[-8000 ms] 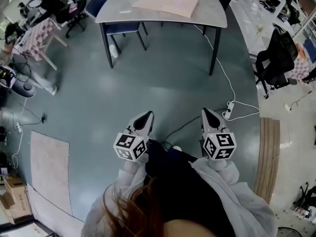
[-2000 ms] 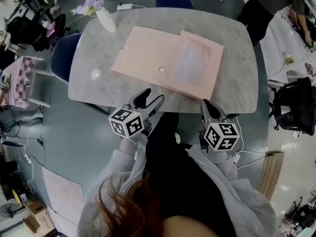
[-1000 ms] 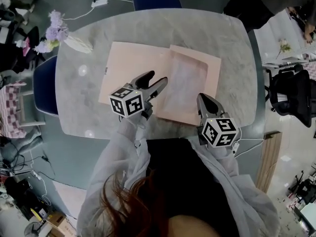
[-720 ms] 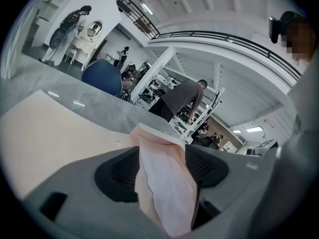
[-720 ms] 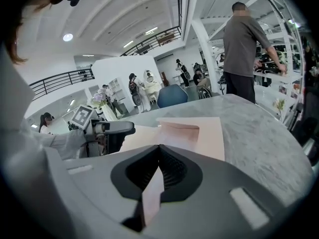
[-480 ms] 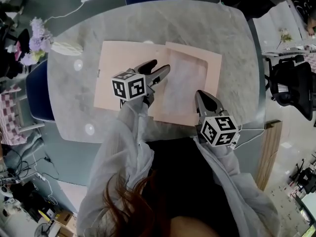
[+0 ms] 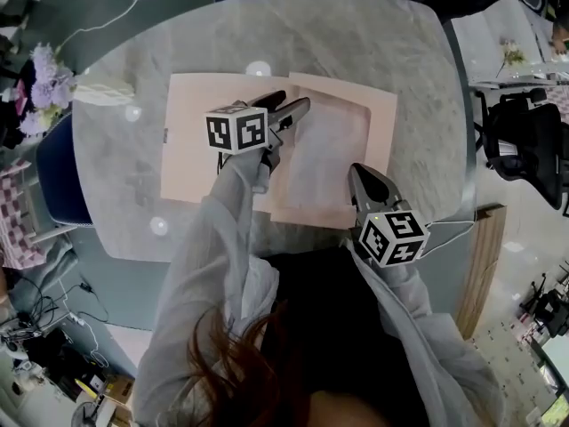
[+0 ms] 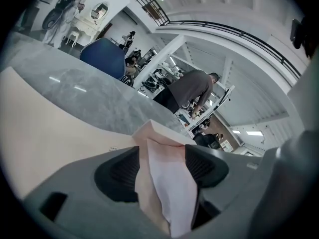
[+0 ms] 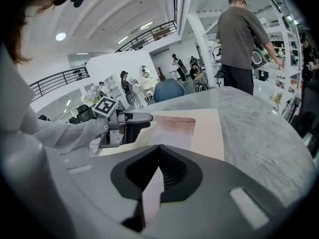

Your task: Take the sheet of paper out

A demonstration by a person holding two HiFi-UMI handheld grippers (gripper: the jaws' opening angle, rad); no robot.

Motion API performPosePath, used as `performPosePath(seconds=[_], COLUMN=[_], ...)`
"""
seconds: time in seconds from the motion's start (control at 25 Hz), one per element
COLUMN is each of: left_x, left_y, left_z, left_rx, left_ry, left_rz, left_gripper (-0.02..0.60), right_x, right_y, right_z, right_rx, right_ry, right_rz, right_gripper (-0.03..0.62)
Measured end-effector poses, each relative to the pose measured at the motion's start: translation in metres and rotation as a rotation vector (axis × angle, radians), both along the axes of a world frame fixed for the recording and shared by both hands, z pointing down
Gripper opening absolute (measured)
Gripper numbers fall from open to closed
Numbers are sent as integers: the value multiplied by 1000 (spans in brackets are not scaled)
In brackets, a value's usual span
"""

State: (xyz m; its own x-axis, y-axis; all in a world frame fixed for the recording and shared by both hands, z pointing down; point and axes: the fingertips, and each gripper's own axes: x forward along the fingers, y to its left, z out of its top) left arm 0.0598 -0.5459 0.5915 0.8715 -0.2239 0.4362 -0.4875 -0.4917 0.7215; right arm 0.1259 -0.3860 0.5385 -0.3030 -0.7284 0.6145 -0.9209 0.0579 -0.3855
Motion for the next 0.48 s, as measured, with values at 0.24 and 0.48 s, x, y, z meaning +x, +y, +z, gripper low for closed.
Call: performPosePath(seconds=[0.24, 0.48], left_x=[11, 22], left_y=[-6, -6], left_z=[12, 18], left_rx=[-28, -25], left_ry=[-32, -77], left_rz=[9, 55], left_gripper=[279, 298], right_x=[5, 5], right_y=[-4, -8], right_z=[4, 9], right_rx=[-9, -18], right_ry=[-8, -9], right_rz=[16, 23], right_gripper=[8, 8])
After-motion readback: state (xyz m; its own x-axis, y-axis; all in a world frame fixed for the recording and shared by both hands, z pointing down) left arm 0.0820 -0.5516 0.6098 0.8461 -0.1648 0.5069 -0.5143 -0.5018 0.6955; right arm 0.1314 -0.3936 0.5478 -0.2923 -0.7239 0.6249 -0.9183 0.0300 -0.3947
